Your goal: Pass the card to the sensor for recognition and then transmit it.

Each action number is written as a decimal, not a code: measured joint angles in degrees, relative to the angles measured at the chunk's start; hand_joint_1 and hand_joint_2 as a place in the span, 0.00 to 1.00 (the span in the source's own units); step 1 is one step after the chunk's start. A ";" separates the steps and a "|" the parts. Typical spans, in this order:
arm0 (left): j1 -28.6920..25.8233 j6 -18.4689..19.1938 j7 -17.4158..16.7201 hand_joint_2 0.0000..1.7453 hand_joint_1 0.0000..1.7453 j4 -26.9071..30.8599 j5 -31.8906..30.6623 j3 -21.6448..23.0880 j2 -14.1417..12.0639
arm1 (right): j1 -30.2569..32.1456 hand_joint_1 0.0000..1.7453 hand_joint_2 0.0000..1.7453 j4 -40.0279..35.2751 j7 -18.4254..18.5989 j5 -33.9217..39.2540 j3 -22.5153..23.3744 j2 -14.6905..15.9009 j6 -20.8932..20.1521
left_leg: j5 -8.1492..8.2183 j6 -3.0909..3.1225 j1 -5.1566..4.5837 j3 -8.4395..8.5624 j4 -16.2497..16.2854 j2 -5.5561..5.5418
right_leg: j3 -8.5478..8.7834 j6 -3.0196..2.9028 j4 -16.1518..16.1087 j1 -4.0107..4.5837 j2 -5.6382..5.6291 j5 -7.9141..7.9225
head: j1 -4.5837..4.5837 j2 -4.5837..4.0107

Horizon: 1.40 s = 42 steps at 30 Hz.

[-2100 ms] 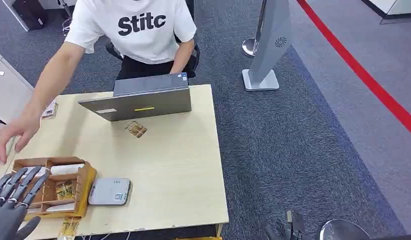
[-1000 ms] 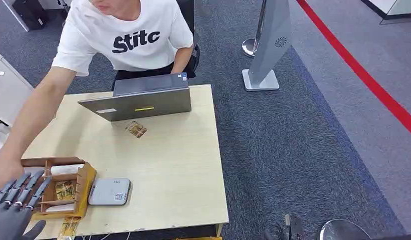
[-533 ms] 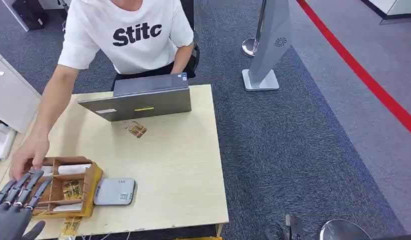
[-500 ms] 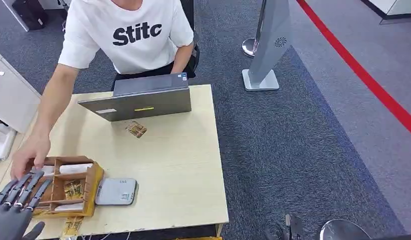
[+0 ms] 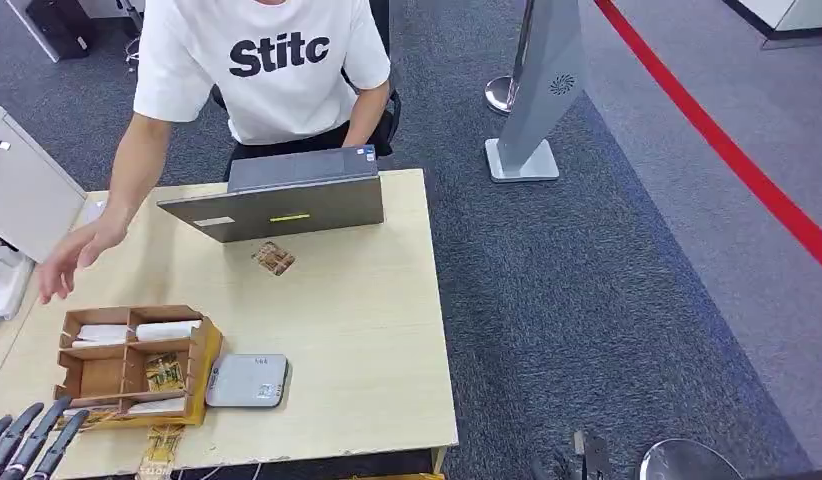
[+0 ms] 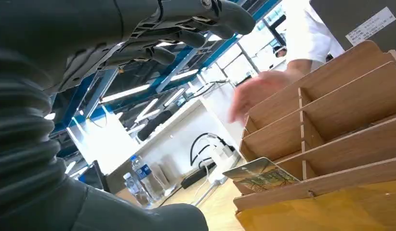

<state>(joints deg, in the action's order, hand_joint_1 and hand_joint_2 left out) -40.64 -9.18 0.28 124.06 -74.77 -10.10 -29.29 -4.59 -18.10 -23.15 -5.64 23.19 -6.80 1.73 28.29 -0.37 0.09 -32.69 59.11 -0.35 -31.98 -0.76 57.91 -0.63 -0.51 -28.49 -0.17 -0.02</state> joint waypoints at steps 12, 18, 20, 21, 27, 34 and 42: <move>0.02 -0.04 0.63 1.00 0.00 -0.83 1.84 -2.95 2.17 | -0.01 0.00 1.00 0.00 0.20 -1.11 0.02 0.00 -0.22 | -0.01 0.00 0.00 0.03 0.00 0.00 | 0.03 0.00 0.01 0.00 0.03 0.01 | 0.00 0.00; 2.41 -0.09 2.71 1.00 0.00 -3.68 -0.66 -5.31 6.12 | -0.02 0.00 1.00 0.00 0.37 -1.92 0.02 0.00 -0.28 | 0.00 0.00 0.00 0.01 0.00 0.00 | 0.04 0.00 0.00 0.00 0.04 0.01 | -0.02 0.00; 3.28 -0.09 3.80 1.00 0.00 -5.09 -1.18 -6.42 7.54 | -0.03 0.00 1.00 0.00 0.48 -1.92 0.02 0.00 -0.31 | 0.00 0.00 -0.01 0.02 0.00 0.00 | 0.04 0.01 0.00 -0.01 0.04 0.01 | 0.00 0.00; 3.54 -0.09 4.09 1.00 0.00 -5.62 -1.22 -6.86 8.07 | -0.02 0.00 1.00 0.00 0.50 -1.92 0.02 0.00 -0.31 | 0.00 0.00 -0.01 0.02 0.00 0.00 | 0.04 0.01 0.00 -0.01 0.04 0.01 | 0.00 0.00; 4.26 -0.13 4.31 1.00 0.00 -7.50 -1.35 -8.28 9.97 | -0.02 0.00 1.00 0.00 0.52 -1.92 0.02 0.00 -0.31 | -0.01 0.00 0.00 0.04 0.00 0.00 | 0.03 0.01 0.00 -0.01 0.03 0.01 | 0.00 0.00; 7.12 -0.24 8.09 1.00 0.00 -10.43 -0.98 -10.84 13.07 | -0.05 0.00 1.00 0.00 0.59 -2.47 0.02 0.00 -0.31 | -0.01 0.00 -0.01 0.02 0.00 -0.01 | 0.04 0.01 0.00 -0.01 0.05 0.01 | -0.02 0.00; 15.27 -2.16 13.86 1.00 0.00 -17.45 0.37 -14.75 19.52 | -0.14 0.00 1.00 0.00 0.74 -2.90 0.02 0.00 -0.11 | -0.03 0.02 -0.02 0.04 0.01 -0.05 | 0.06 0.01 0.00 -0.03 0.10 0.03 | 0.00 0.00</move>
<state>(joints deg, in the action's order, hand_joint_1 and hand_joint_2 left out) -25.37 -11.34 14.14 106.62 -74.40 -24.85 -9.77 -4.73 -18.10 -22.40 -8.54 23.21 -6.80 1.62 28.26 -0.35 0.07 -32.65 59.12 -0.40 -31.92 -0.75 57.92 -0.66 -0.41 -28.47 -0.17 -0.02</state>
